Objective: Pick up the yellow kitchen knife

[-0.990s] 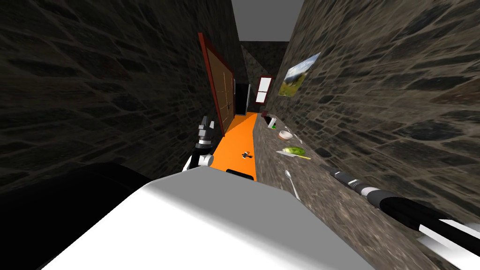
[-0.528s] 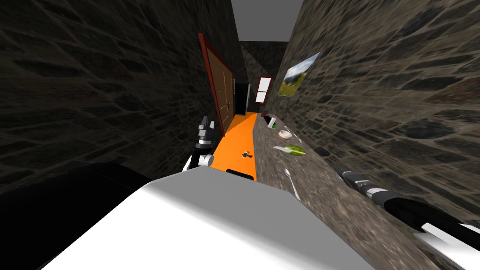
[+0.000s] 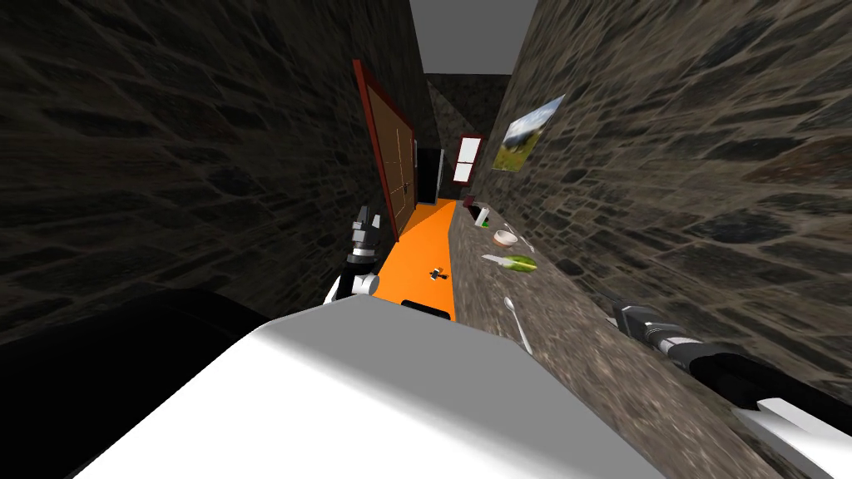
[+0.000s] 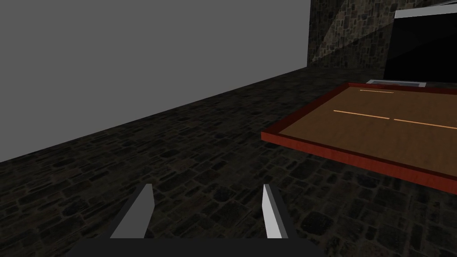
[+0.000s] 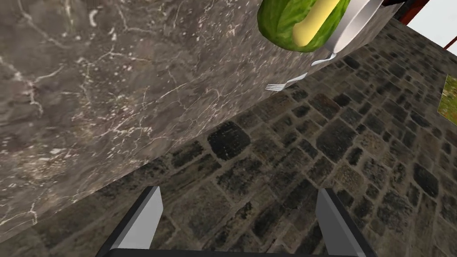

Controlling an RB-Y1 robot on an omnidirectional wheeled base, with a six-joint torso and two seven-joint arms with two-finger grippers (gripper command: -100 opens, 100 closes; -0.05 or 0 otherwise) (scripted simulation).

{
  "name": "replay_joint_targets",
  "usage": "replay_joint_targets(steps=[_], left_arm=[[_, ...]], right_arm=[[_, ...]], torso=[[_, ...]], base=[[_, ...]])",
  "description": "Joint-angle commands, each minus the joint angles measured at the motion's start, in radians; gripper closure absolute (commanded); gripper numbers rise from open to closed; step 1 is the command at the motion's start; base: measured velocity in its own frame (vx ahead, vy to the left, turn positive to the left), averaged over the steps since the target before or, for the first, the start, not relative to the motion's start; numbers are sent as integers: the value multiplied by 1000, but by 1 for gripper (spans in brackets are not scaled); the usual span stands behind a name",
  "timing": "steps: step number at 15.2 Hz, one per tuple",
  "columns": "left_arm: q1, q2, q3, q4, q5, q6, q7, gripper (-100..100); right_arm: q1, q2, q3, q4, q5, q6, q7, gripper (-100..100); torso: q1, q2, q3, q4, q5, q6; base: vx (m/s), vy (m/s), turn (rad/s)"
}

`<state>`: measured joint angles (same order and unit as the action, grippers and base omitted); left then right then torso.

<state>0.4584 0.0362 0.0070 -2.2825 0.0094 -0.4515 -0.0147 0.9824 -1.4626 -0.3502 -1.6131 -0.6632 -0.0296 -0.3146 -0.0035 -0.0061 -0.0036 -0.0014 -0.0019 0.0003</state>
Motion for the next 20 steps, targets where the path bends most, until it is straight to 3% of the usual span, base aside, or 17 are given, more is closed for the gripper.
replay_joint_targets(steps=[1, 5, 6, 7, 10, 11, 12, 15, 16, 17, 20], left_arm=[[0, 0, 0, 0, 0, 0, 0, 0], [0, 0, 0, 0, 0, 0, 0, 0], [0, 0, 0, 0, 0, 0, 0, 0], [0, 0, 0, 0, 0, 0, 0, 0], [0, 0, 0, 0, 0, 0, 0, 0], [0, 0, 0, 0, 0, 0, 0, 0], [0, 0, 0, 0, 0, 0, 0, 0], [0, 0, 0, 0, 0, 0, 0, 0], [0, 0, 0, 0, 0, 0, 0, 0], [0, 0, 0, 0, 0, 0, 0, 0], [0, 0, 0, 0, 0, 0, 0, 0]], right_arm=[[-22, 37, -15, 9, -50, 41, -50, -100], [-22, 37, -15, 9, -126, 41, -66, -100], [-44, 74, -27, 21, -157, 79, -114, -100], [-44, 74, -27, 21, -178, 79, -128, -100], [-44, 74, -27, 21, -234, 79, -130, -100], [-65, 111, -39, 33, -263, 118, -178, -100], [-65, 111, -39, 33, -285, 118, -192, -100], [-65, 111, -39, 33, -342, 118, -195, -100], [-86, 148, -49, 47, -369, 157, -242, -100], [-86, 148, -49, 47, -389, 157, -256, -100], [-86, 148, -49, 47, -449, 157, -259, -100]], torso=[[0, 0, 0, 0, 0, 0], [0, 0, 0, 0, 0, 0], [0, 0, 0, 0, 0, 0], [0, 0, 0, 0, 0, 0], [0, 0, 0, 0, 0, 0], [0, 0, 0, 0, 0, 0], [0, 0, 0, 0, 0, 0], [-1, 0, 0, 0, 0, 0], [0, 0, 0, 0, 0, 0], [0, 0, 0, 0, 0, 0], [-1, 0, 0, 0, 0, 0]], base=[[-20, 1, 0], [-19, -1, -3], [-18, -6, 3], [-26, -6, 2], [-15, -2, -1], [-17, -6, 7], [-26, -8, 6], [-13, -4, -1], [-12, -4, 12], [-21, -9, 10], [-12, -6, 0]])
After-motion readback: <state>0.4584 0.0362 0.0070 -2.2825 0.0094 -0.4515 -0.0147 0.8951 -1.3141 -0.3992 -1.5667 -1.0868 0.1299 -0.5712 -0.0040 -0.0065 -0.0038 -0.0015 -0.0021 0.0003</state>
